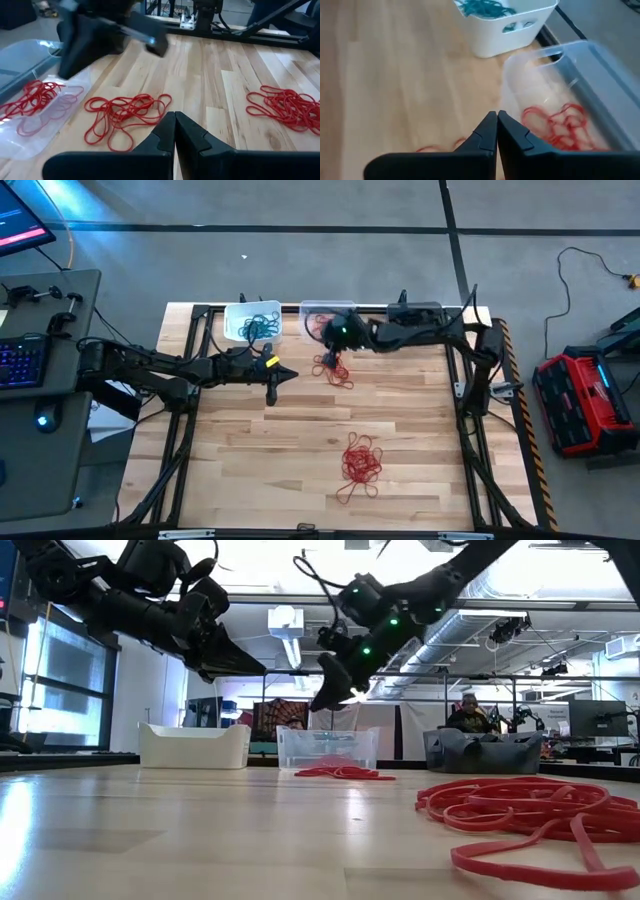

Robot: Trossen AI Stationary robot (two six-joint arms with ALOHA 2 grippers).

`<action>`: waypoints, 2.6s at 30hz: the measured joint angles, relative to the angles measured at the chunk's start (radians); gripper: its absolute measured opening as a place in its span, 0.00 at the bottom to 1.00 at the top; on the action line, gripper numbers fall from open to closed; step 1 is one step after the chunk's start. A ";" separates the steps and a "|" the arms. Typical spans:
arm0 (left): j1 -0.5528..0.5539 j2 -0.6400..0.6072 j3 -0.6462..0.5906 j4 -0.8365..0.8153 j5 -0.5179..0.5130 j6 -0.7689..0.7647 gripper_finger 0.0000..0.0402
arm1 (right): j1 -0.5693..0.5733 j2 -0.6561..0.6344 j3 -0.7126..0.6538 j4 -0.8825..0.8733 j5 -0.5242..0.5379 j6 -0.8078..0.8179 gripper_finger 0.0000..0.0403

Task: Sort rubber bands into baskets
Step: Put the red rubber band into the transparent bin

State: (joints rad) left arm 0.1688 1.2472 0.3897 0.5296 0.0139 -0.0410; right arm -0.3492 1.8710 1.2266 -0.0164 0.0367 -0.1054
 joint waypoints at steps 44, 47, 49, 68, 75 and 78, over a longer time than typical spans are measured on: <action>0.000 0.000 0.000 -0.010 0.000 -0.010 0.00 | 0.241 -0.134 -0.538 0.180 0.192 0.296 0.41; 0.000 0.000 0.000 -0.010 0.000 -0.010 0.00 | 0.231 -0.126 -0.536 0.183 0.167 0.283 0.39; 0.000 0.000 0.000 -0.010 0.000 -0.010 0.00 | 0.225 -0.122 -0.536 0.185 0.140 0.282 0.35; 0.000 0.000 0.000 -0.012 0.000 -0.009 0.00 | 0.315 -0.128 -0.328 -0.084 0.022 0.227 0.00; 0.000 0.000 0.000 -0.016 0.000 -0.009 0.00 | 0.390 -0.131 -0.147 -0.241 0.092 0.205 0.00; 0.000 0.000 0.000 -0.016 0.000 -0.009 0.00 | 0.411 -0.131 -0.071 -0.309 0.164 0.181 0.00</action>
State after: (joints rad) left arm 0.1684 1.2472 0.3893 0.5133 0.0141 -0.0500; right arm 0.0619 1.7401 1.1553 -0.3254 0.2006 0.0753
